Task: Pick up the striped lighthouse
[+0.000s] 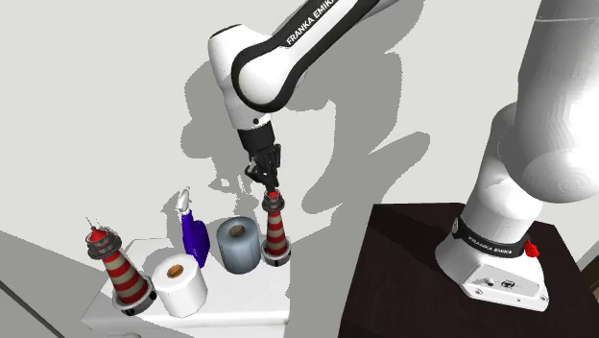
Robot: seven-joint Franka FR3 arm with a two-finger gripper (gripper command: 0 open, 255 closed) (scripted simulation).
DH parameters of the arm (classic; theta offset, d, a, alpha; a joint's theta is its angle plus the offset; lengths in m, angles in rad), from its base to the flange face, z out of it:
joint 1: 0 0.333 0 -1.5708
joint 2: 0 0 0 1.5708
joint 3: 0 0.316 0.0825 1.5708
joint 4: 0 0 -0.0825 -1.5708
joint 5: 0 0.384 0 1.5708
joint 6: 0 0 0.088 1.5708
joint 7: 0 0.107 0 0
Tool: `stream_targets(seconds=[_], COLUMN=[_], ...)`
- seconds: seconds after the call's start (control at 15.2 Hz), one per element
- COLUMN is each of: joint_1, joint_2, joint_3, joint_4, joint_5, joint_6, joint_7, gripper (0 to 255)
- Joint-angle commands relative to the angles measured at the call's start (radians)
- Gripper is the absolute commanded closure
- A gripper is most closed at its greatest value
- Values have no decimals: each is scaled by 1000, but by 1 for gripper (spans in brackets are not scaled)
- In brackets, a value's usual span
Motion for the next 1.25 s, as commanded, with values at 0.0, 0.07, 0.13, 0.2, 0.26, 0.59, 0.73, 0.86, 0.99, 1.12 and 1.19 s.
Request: stream_targets(seconds=[0.0,0.07,0.13,0.2,0.26,0.59,0.73,0.86,0.99,1.12,1.19], joint_1=[0,0,0,-1,-1,-2,-3,-3,-3,-3,-4], joint_2=[1,2,-7,-15,-22,-59,-72,-84,-96,-102,-102], joint_3=[0,0,0,0,1,1,2,2,2,2,2], joint_4=[-1,0,4,9,14,42,55,68,82,91,91], joint_5=[0,0,1,3,5,12,15,17,19,21,21], joint_6=[0,0,-12,-25,-37,-101,-126,-152,-178,-192,-192], joint_7=[0,0,-1,-2,-4,-9,-11,-13,-15,-16,-16], gripper=[255,255,255,255,255,255,255,255,255,255,255])
